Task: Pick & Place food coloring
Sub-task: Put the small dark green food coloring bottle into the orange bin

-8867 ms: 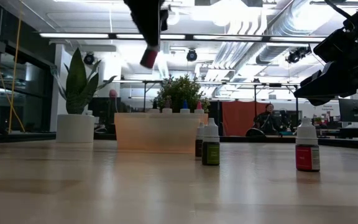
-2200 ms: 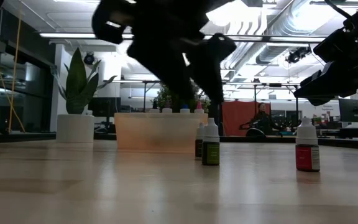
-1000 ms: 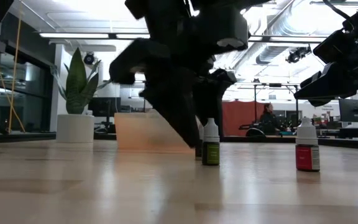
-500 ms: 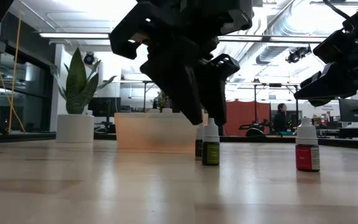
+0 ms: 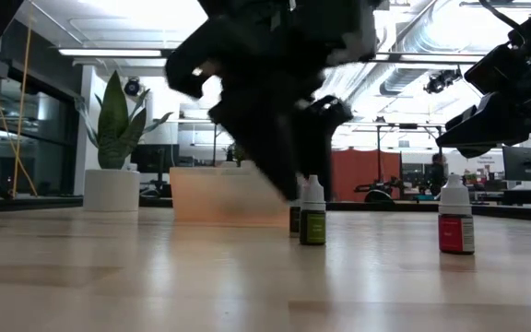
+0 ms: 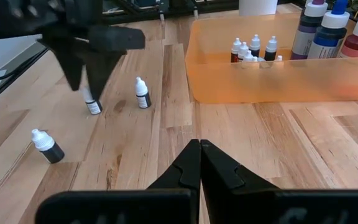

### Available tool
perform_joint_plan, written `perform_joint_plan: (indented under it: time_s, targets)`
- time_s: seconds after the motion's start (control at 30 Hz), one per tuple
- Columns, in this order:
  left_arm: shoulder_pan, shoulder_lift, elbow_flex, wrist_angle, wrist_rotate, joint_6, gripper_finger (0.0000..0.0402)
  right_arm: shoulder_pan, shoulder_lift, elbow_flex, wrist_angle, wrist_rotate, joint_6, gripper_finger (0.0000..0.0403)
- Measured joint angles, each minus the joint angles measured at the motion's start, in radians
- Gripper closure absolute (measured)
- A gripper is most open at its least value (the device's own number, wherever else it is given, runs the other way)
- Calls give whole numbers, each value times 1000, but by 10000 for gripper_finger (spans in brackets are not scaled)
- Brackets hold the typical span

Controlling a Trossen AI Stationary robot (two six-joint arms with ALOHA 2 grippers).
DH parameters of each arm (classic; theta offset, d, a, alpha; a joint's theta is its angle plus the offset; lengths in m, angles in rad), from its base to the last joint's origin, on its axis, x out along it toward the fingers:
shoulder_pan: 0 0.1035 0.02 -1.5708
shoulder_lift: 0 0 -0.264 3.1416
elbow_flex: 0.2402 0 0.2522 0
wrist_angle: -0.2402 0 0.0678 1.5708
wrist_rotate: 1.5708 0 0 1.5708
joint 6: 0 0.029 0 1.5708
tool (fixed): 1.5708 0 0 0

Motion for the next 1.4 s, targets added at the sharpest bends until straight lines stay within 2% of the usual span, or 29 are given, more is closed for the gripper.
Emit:
perform_joint_plan:
  time_s: [0.3,0.7,1.17,1.4]
  targets:
    - [0,12,3,22,14,-13,175,0,0,0,0,0,0,402]
    - [0,12,2,20,13,-31,280,0,0,0,0,0,0,402]
    - [0,11,2,24,6,-34,356,0,0,0,0,0,0,402]
    - [0,10,15,4,0,-57,364,0,0,0,0,0,0,402]
